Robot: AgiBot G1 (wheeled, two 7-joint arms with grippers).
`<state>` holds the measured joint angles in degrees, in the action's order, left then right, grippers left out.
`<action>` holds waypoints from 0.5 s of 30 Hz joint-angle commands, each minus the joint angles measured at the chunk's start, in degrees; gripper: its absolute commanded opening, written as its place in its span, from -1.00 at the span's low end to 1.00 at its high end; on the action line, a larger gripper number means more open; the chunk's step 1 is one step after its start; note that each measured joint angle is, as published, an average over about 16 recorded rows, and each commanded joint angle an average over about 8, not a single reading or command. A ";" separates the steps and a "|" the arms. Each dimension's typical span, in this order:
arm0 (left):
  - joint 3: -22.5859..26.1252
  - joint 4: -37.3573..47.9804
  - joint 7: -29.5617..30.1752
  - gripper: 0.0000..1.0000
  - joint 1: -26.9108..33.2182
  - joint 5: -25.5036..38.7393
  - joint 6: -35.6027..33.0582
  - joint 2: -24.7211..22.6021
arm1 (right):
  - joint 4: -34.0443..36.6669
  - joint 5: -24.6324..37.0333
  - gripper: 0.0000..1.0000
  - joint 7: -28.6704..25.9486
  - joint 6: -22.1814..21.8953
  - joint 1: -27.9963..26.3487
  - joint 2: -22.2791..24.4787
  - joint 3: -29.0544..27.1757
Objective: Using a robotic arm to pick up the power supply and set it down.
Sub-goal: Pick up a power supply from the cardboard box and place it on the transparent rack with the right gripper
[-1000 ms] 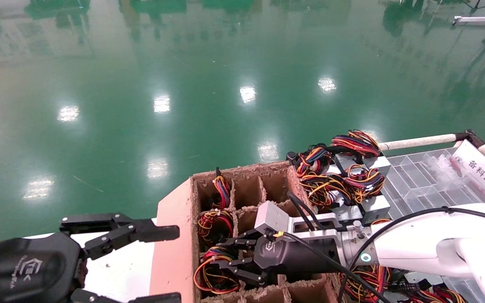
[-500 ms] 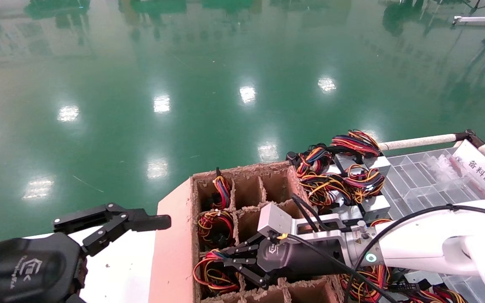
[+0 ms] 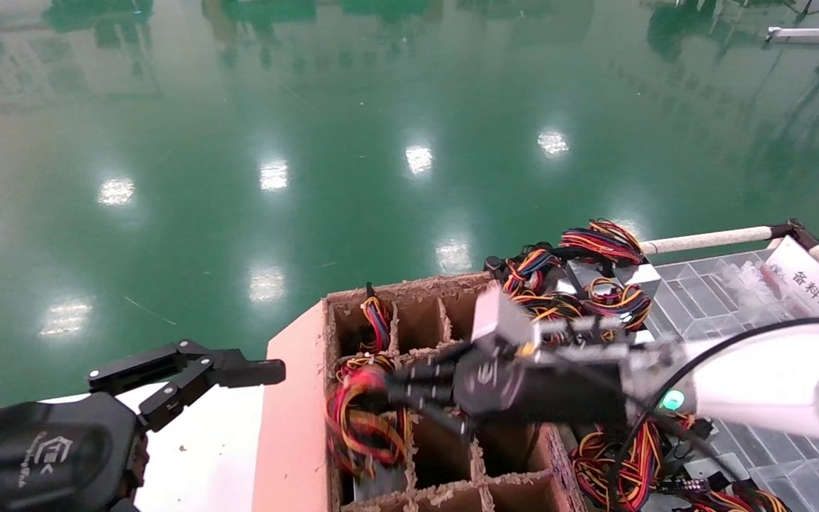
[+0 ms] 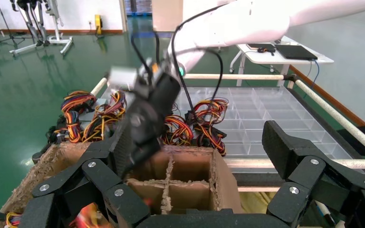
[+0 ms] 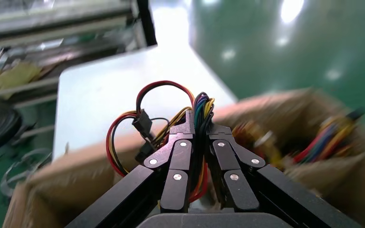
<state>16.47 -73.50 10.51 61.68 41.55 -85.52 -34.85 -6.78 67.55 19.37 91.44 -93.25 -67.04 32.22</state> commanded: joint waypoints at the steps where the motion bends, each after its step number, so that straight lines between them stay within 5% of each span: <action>1: 0.01 0.00 0.00 1.00 0.00 -0.01 0.00 0.00 | -1.23 -1.53 -1.00 -0.11 0.30 -0.16 0.94 -0.88; 15: 0.06 0.00 -0.03 1.00 0.01 -0.04 0.03 0.03 | -18.59 -15.75 -1.00 -9.24 -0.31 -5.60 11.70 -1.98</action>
<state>16.53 -73.50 10.48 61.69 41.51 -85.49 -34.82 -24.10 52.89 10.59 91.10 -99.19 -55.24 30.46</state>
